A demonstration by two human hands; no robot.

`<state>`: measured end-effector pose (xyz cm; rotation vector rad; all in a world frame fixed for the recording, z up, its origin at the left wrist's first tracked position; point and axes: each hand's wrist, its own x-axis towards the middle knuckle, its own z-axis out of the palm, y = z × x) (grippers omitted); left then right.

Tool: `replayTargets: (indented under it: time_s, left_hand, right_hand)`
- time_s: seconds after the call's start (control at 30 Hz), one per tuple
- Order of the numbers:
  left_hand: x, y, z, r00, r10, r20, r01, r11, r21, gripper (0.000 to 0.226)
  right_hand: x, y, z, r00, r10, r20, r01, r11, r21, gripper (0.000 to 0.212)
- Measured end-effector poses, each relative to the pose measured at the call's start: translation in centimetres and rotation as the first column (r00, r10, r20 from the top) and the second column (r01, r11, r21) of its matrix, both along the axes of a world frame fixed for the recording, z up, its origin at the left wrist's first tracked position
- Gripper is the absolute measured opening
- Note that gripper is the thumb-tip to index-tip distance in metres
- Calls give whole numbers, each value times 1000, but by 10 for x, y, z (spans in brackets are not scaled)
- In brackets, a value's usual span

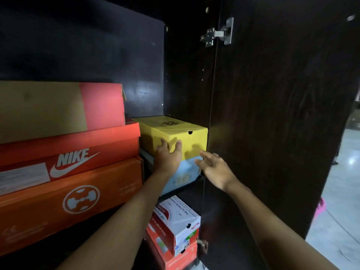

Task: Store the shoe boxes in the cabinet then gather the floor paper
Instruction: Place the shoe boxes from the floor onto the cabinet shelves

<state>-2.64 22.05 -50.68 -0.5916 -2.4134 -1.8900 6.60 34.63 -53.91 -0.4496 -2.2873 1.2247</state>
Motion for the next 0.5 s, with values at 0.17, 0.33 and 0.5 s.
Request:
replayTargets:
  time_s: [0.17, 0.33, 0.5]
  left_hand:
    - [55, -4, -43, 989, -108, -104, 103, 993, -52, 63]
    - [125, -8, -93, 920, -392, 22, 391, 910, -135, 51]
    - [200, -3, -163, 819, -551, 158, 573, 796, -195, 38]
  right_hand:
    - [76, -14, -21, 989, -89, -120, 78, 992, -100, 33]
    - [178, -33, -65, 980, -191, -47, 185, 977, -106, 25]
    - [289, -39, -136, 901, -428, 67, 432, 899, -70, 21]
